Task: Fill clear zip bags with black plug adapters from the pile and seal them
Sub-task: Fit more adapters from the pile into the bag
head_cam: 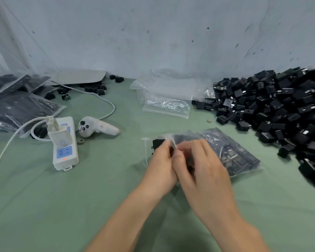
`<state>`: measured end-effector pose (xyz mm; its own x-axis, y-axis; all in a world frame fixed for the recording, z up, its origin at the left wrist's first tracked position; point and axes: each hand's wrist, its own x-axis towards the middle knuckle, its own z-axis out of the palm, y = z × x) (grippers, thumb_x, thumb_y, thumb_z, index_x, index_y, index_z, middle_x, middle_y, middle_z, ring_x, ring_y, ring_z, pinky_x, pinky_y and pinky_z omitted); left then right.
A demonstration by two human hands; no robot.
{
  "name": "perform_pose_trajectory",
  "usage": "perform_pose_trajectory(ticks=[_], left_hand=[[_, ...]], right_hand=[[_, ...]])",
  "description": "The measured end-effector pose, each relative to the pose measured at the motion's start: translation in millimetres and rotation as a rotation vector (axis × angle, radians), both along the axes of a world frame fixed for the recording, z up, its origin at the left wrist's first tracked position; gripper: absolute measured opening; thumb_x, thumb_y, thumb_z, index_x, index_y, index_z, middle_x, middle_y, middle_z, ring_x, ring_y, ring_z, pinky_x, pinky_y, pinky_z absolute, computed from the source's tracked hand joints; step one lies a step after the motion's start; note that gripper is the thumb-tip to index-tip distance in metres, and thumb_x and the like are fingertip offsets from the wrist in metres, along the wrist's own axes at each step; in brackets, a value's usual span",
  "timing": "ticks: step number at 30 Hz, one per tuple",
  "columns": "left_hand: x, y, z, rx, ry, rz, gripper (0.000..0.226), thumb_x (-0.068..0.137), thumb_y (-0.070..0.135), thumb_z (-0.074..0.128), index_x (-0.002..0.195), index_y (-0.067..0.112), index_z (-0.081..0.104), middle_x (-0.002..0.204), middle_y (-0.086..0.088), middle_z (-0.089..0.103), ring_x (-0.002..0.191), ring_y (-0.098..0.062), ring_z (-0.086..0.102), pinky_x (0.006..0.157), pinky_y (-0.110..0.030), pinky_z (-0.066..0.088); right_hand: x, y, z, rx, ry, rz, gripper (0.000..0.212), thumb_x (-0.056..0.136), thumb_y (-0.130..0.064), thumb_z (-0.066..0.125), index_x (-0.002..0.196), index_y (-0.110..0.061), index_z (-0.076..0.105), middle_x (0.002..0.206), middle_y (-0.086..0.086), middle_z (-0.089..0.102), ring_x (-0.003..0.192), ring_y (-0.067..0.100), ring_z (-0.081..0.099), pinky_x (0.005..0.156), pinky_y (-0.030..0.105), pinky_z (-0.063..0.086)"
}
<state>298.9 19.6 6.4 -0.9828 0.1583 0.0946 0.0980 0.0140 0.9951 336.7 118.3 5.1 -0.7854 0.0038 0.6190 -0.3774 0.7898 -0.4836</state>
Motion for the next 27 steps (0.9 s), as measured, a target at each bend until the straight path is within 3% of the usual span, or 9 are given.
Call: perform_pose_trajectory(ticks=[2,6,9,11,14,18,21,23,27], left_hand=[[1.3,2.2,-0.2,0.194,-0.130,0.033,0.048,0.080,0.026,0.055,0.116,-0.004,0.045,0.105,-0.026,0.065,0.088,-0.023,0.061,0.089,-0.048,0.053],[-0.5,8.5,-9.4,0.211,-0.128,0.219,0.008,0.092,0.010,0.068,0.091,0.016,0.062,0.076,0.002,0.073,0.070,-0.011,0.068,0.064,-0.023,0.056],[-2.0,7.0,-14.7,0.099,-0.079,0.291,0.027,0.089,0.018,0.073,0.070,0.036,0.070,0.072,0.007,0.071,0.069,-0.011,0.065,0.073,-0.036,0.058],[-0.8,7.3,-17.8,0.060,-0.041,0.312,0.022,0.088,0.018,0.073,0.072,0.032,0.068,0.077,0.008,0.073,0.072,-0.011,0.067,0.074,-0.039,0.057],[3.5,7.3,-19.5,0.058,-0.008,0.312,0.026,0.091,0.005,0.066,0.092,0.031,0.068,0.083,0.008,0.077,0.079,-0.006,0.072,0.070,-0.022,0.055],[5.2,-1.1,-19.1,-0.042,0.034,0.300,0.040,0.089,-0.009,0.047,0.099,0.023,0.070,0.088,0.007,0.076,0.085,-0.009,0.072,0.073,-0.024,0.057],[6.9,-9.2,-20.1,-0.017,0.037,0.244,0.041,0.086,-0.013,0.044,0.097,0.018,0.068,0.085,0.008,0.075,0.082,-0.009,0.071,0.067,-0.016,0.053],[11.4,-12.7,-20.4,-0.053,0.051,0.215,0.037,0.088,-0.010,0.050,0.098,0.022,0.066,0.088,0.011,0.074,0.082,-0.002,0.068,0.067,-0.011,0.050],[16.8,-17.6,-33.1,-0.422,0.186,0.310,0.029,0.090,0.011,0.062,0.091,0.039,0.059,0.091,0.017,0.062,0.087,0.003,0.055,0.076,-0.009,0.040]], right_hand=[[4.1,6.8,-11.8,0.072,0.028,0.065,0.033,0.099,-0.043,0.043,0.120,-0.025,0.060,0.113,-0.008,0.057,0.101,0.017,0.055,0.087,0.037,0.045],[5.7,29.5,-32.0,0.201,0.123,0.174,0.048,0.097,-0.043,0.052,0.138,-0.020,0.051,0.132,-0.001,0.056,0.118,0.019,0.053,0.101,0.037,0.042],[0.9,42.1,-40.5,0.239,0.167,0.179,0.054,0.085,-0.047,0.066,0.130,-0.021,0.051,0.125,0.002,0.059,0.116,0.020,0.053,0.101,0.037,0.041],[-2.7,44.5,-43.7,0.262,0.181,0.173,0.053,0.079,-0.048,0.070,0.123,-0.023,0.053,0.120,0.001,0.060,0.111,0.019,0.053,0.099,0.036,0.040],[-7.0,42.5,-49.0,0.329,0.230,0.161,0.042,0.079,-0.039,0.071,0.115,-0.024,0.054,0.113,-0.001,0.060,0.105,0.019,0.054,0.095,0.034,0.040],[-8.6,40.2,-53.0,0.332,0.248,0.169,0.035,0.079,-0.031,0.074,0.106,-0.024,0.054,0.107,-0.004,0.059,0.099,0.019,0.055,0.089,0.030,0.039],[-7.0,40.4,-54.3,0.330,0.275,0.168,0.026,0.083,-0.029,0.074,0.101,-0.024,0.057,0.104,-0.005,0.059,0.096,0.019,0.055,0.087,0.030,0.040],[-6.2,40.7,-54.7,0.344,0.280,0.167,0.022,0.084,-0.028,0.075,0.099,-0.023,0.060,0.103,-0.005,0.059,0.095,0.019,0.055,0.086,0.031,0.040],[-5.3,41.3,-54.8,0.356,0.282,0.148,0.017,0.084,-0.027,0.078,0.093,-0.020,0.065,0.101,-0.004,0.060,0.093,0.018,0.055,0.084,0.031,0.040]])
